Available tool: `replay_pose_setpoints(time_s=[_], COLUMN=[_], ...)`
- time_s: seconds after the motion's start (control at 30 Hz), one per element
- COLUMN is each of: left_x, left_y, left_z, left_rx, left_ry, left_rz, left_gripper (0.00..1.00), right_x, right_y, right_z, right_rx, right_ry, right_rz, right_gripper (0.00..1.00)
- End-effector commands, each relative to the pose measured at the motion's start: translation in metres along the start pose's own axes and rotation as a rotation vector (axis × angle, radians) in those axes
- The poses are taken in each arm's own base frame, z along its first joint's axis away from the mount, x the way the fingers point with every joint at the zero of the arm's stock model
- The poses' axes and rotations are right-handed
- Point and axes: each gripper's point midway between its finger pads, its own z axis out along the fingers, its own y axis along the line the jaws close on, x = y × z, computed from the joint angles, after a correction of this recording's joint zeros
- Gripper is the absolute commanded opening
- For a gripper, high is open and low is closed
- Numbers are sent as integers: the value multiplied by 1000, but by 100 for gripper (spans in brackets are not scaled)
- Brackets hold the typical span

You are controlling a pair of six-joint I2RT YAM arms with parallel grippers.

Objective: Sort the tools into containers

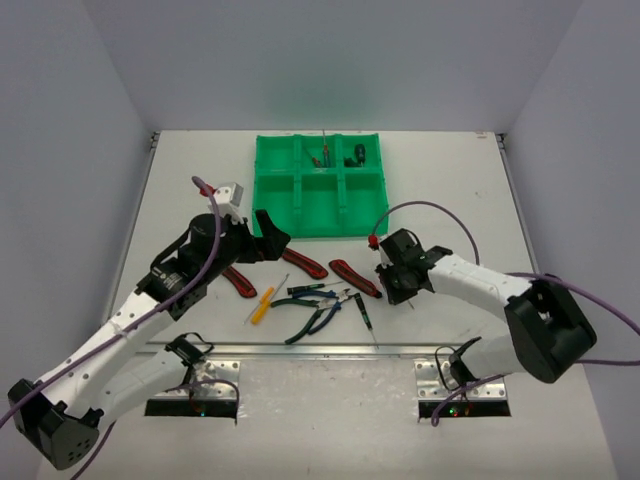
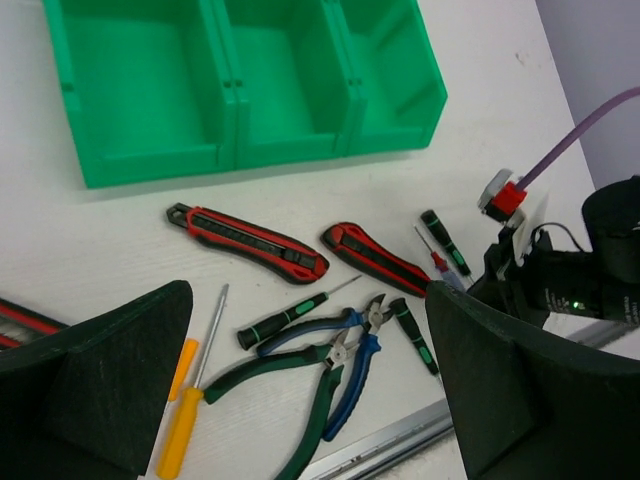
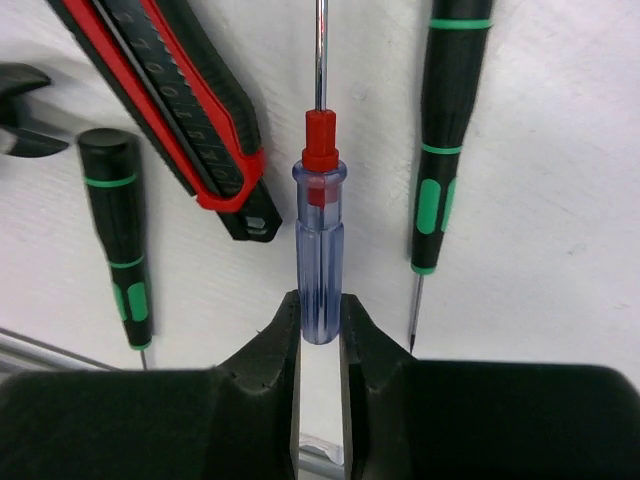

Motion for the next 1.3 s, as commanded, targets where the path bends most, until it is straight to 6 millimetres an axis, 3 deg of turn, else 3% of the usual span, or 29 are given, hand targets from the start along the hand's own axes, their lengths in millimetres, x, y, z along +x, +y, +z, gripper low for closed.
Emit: replay_pose_setpoints(time_s=[0.0,0.13,0.2,0.23,0.33,0.47,0.57,0.67,0.73,0.83,0.87,0.93,1.0,1.07,1.13,1.17,1.2,1.23,1.27], left_x=[-2,6,13,8,11,11,15,22,24,27,26,20,18,16,1,-16,-32,-43,-67], left_y=[-66,-116,-138,-150,-166,-184,-186,-187,-193,-201,-202,-196,-192,-180,-177,-170,-155,-135,-121], left_z=[11,9,11,6,12,16,25,34,35,34,35,50,58,79,91,103,115,127,138], left_rx=[355,663,789,844,923,975,958,946,962,997,994,898,842,710,634,550,469,354,285], left_ry=[-4,4,19,17,42,55,80,107,119,146,142,119,118,116,87,54,18,-9,-58], left_rz=[-66,-123,-143,-144,-162,-174,-185,-188,-181,-159,-159,-159,-157,-153,-147,-148,-153,-157,-153], left_gripper=[100,100,99,97,93,85,78,61,33,0,0,0,0,0,0,0,0,0,0], right_x=[-45,-69,-86,-84,-90,-93,-95,-94,-95,-101,-103,-110,-113,-118,-122,-123,-123,-123,-122], right_y=[3,32,72,87,108,121,126,132,133,129,126,115,111,100,88,77,67,57,44], right_z=[-51,-91,-122,-131,-161,-185,-195,-200,-200,-196,-194,-188,-189,-185,-179,-174,-172,-170,-168], right_rx=[-10,-184,-425,-521,-656,-756,-788,-832,-839,-809,-788,-709,-683,-615,-544,-474,-419,-360,-289], right_ry=[-247,-419,-562,-570,-644,-682,-709,-707,-709,-723,-726,-747,-765,-781,-779,-774,-772,-775,-775], right_rz=[46,22,-44,-67,-111,-141,-155,-178,-176,-157,-145,-103,-93,-61,-5,29,48,64,88], right_gripper=[4,1,0,0,0,0,0,0,0,3,3,13,13,22,60,92,99,99,99])
